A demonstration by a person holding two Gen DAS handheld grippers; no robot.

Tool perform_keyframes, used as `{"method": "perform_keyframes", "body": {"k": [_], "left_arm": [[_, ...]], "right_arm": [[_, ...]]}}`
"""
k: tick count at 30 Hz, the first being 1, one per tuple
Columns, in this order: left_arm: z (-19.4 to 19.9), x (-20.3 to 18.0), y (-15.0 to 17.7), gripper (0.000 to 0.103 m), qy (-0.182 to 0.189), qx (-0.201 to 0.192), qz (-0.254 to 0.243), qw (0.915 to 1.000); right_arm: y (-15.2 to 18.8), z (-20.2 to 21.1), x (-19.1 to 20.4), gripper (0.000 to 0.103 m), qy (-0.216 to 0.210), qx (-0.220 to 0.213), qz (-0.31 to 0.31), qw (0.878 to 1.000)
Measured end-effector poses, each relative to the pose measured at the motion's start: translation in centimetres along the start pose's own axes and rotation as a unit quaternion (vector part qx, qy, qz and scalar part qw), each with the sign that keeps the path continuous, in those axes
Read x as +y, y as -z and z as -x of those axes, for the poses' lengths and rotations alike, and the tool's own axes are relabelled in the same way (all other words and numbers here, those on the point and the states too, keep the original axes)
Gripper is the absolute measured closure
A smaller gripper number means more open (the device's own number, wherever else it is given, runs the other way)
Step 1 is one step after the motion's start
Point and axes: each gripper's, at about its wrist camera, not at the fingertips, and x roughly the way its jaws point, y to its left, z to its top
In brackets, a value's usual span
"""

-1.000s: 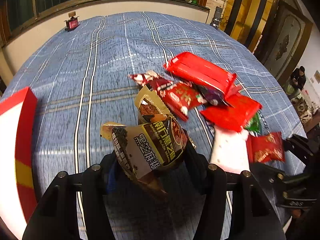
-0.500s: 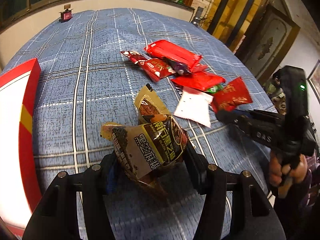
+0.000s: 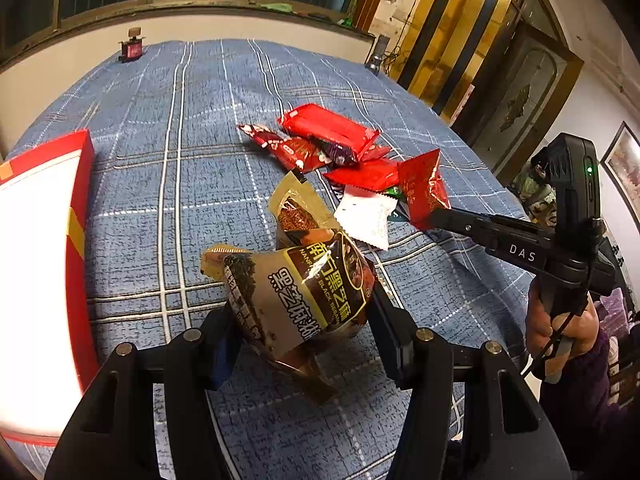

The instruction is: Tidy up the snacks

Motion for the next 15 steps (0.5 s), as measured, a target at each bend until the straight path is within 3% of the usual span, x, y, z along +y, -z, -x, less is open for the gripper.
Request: {"method": "perform_keyframes", "body": {"k": [15], "left_arm": [[3.3,2.2,0.4,0.046,-0.018,-0.033,0.031,0.9988]], "right_arm": [[-0.1,1.2,0.2,0.091,-0.014,-0.005,-0.018,1.0]]}}
